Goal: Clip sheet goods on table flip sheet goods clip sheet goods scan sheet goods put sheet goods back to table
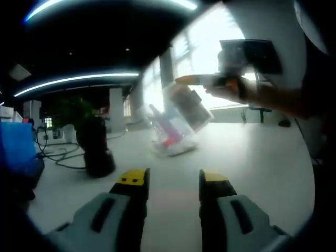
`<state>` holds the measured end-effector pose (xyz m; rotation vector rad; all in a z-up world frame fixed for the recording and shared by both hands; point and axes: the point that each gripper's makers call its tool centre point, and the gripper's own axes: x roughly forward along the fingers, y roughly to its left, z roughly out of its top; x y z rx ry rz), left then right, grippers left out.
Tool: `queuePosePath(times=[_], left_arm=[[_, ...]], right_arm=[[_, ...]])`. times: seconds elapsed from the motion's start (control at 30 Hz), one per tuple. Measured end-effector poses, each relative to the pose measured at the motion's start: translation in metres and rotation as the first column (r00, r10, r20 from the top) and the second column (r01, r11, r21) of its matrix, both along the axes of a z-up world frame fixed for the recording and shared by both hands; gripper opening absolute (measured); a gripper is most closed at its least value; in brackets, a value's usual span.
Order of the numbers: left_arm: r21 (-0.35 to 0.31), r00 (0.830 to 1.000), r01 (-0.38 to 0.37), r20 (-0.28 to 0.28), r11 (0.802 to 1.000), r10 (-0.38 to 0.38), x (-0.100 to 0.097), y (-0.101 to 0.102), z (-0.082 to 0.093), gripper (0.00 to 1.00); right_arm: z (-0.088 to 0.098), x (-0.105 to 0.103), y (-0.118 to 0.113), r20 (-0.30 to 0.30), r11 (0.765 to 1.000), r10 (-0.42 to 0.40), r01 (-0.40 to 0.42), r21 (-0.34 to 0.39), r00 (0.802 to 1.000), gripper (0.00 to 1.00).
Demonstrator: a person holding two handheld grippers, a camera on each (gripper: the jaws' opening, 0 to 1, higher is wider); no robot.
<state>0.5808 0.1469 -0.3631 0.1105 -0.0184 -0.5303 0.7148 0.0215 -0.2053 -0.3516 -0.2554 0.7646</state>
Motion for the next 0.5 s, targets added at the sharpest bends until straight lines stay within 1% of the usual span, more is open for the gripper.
queuePosePath(times=[0.13, 0.23, 0.3, 0.37, 0.5], left_arm=[[0.000, 1.000, 0.000, 0.000, 1.000, 0.000, 0.000, 0.000, 0.000, 0.30], [0.000, 1.000, 0.000, 0.001, 1.000, 0.000, 0.000, 0.001, 0.000, 0.30], [-0.002, 1.000, 0.000, 0.000, 1.000, 0.000, -0.001, 0.001, 0.000, 0.30], [-0.001, 1.000, 0.001, -0.002, 1.000, -0.001, -0.001, 0.001, 0.000, 0.30], [0.002, 1.000, 0.003, -0.001, 1.000, -0.003, -0.001, 0.000, 0.000, 0.30]], right_arm=[[-0.011, 0.015, -0.003, -0.049, 1.000, -0.011, 0.012, 0.022, 0.999, 0.00], [-0.020, 0.026, -0.006, -0.046, 0.999, -0.037, 0.037, 0.006, 0.998, 0.00], [-0.023, 0.034, -0.012, -0.044, 0.998, -0.055, 0.055, 0.008, 0.998, 0.00], [-0.025, 0.043, -0.018, -0.065, 0.997, -0.070, 0.072, 0.030, 0.995, 0.00], [-0.031, 0.059, -0.030, -0.089, 0.993, -0.108, 0.112, 0.038, 0.990, 0.00]])
